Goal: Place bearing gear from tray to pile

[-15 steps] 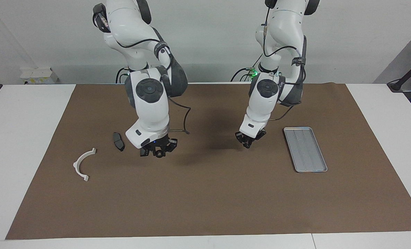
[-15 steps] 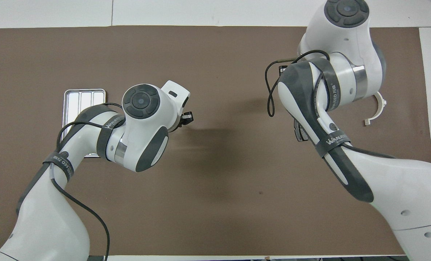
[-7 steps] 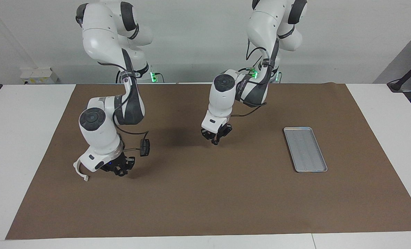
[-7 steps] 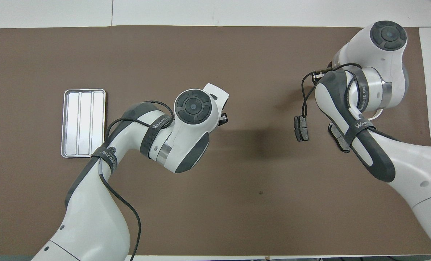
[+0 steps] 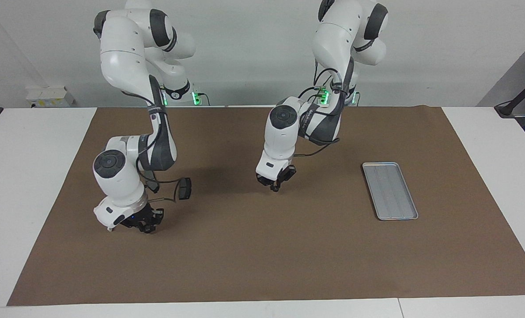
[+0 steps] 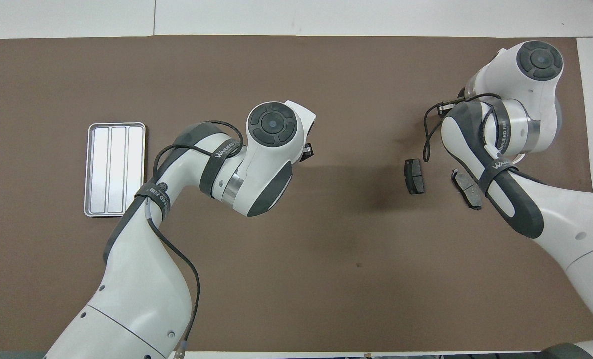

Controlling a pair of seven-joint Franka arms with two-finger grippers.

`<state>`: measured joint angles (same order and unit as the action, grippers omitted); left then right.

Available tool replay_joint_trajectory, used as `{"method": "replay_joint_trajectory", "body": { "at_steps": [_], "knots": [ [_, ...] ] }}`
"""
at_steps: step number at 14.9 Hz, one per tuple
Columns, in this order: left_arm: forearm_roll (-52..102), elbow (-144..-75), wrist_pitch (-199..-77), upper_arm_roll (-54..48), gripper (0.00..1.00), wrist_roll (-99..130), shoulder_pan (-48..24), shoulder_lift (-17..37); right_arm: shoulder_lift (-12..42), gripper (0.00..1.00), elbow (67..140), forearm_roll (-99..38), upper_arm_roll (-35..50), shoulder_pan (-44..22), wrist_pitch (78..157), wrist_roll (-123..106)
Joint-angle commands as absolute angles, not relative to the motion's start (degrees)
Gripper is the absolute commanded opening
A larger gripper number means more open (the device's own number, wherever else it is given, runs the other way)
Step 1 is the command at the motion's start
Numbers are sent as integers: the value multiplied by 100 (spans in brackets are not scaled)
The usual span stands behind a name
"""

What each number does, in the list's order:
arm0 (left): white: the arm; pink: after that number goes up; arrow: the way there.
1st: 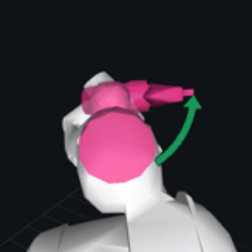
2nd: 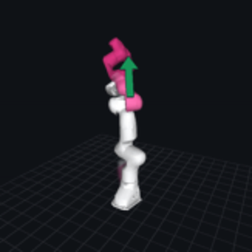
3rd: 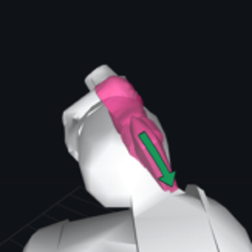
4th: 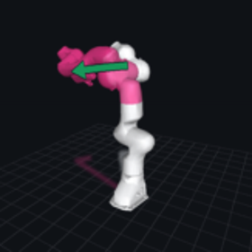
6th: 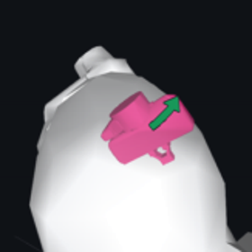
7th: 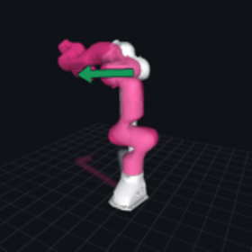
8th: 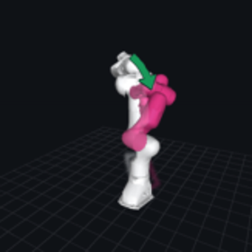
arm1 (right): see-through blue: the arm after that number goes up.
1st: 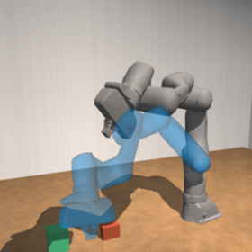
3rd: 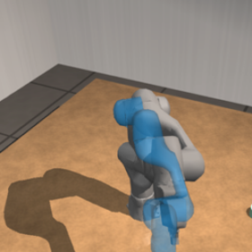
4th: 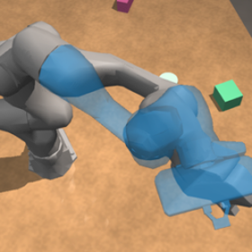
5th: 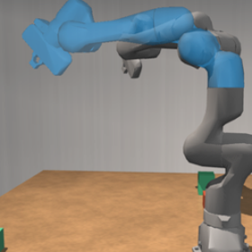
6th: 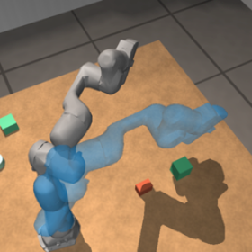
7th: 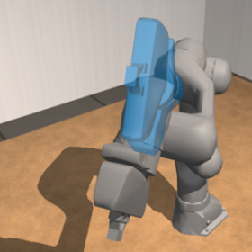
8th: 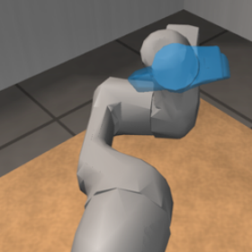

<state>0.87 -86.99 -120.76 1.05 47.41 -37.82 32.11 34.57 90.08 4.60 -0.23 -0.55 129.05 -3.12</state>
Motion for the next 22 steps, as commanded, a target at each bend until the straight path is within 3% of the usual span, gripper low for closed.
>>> {"method": "replay_joint_trajectory", "body": {
  "at_steps": [1,10,11,12,13,16,20,21,22],
  "knots": [
    [-9,-8095,-11830,141,0,4825,-3771,3621,3489,0,9062,334,70,97,13069,-562],
    [-97,-8393,-12506,141,0,4852,-3815,3621,3489,0,9097,325,70,97,13069,-554],
    [-105,-8454,-12585,141,0,4852,-3814,3612,3489,15,9097,325,70,88,13069,-545],
    [-114,-8507,-12638,141,0,4852,-3814,3612,3489,48,9097,316,70,88,13069,-545],
    [-123,-8577,-12708,149,0,4860,-3814,3612,3489,68,9097,290,70,88,13069,-545],
    [-229,-8832,-12998,149,0,4860,-3814,3595,3481,90,9097,290,70,70,13052,-545],
    [-237,-8868,-13017,149,0,4860,-3806,3577,3323,100,9088,290,70,-79,12868,-527],
    [-246,-8886,-13060,158,10,4860,-3806,3577,3270,100,9079,290,70,-140,12798,-510],
    [-298,-8921,-13095,158,48,4852,-3797,3568,3191,100,9079,290,70,-202,12710,-501]
  ]
}}
